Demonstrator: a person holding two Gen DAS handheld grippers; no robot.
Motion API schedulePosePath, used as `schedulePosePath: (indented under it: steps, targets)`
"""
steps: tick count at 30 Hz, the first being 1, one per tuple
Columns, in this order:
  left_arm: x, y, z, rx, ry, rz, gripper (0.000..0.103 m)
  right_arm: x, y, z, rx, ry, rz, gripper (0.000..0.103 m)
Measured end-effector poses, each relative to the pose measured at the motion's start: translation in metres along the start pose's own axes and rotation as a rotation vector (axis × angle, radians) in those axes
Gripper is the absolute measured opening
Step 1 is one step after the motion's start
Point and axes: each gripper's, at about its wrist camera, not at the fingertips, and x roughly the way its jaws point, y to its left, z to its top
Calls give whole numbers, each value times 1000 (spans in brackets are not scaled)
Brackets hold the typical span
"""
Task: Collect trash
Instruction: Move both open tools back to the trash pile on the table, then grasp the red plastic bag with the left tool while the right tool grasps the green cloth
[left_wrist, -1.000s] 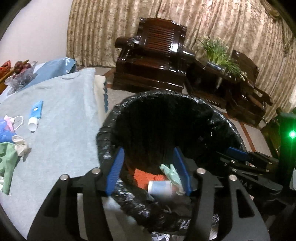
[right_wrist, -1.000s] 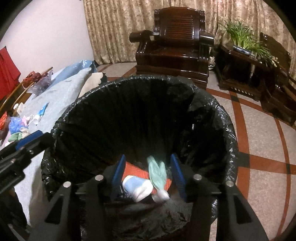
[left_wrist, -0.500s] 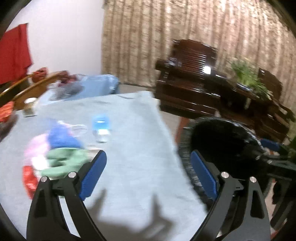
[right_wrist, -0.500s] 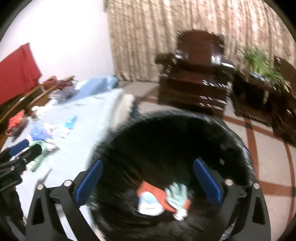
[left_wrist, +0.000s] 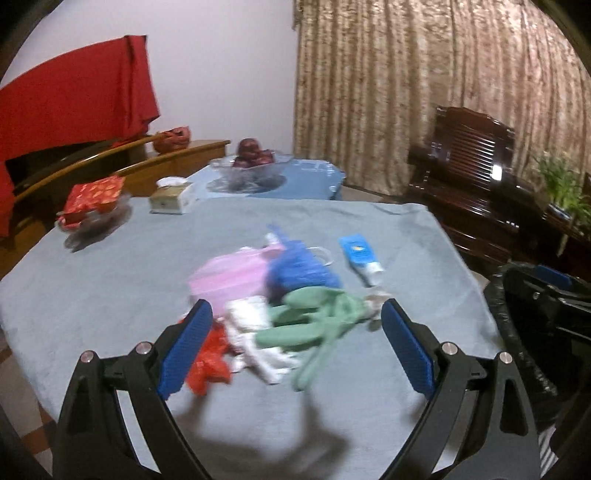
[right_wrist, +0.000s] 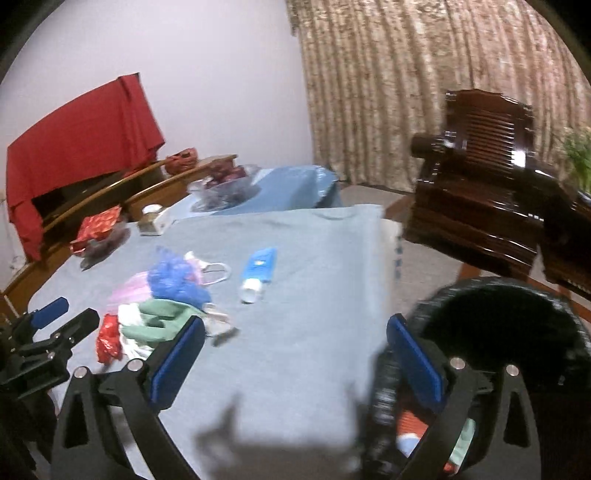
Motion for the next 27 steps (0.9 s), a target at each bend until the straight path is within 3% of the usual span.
schedulePosePath:
  steps: [6, 12, 27]
  targets:
    - [9, 34, -14, -37, 22, 62, 90, 39, 53, -10, -76, 17, 50, 96]
    - [26, 66, -28, -68, 58, 113, 90, 68, 78, -13, -100, 45, 78, 91]
    - [77, 93, -51, -149, 187, 78, 61, 109, 88, -21, -155, 129, 83, 79]
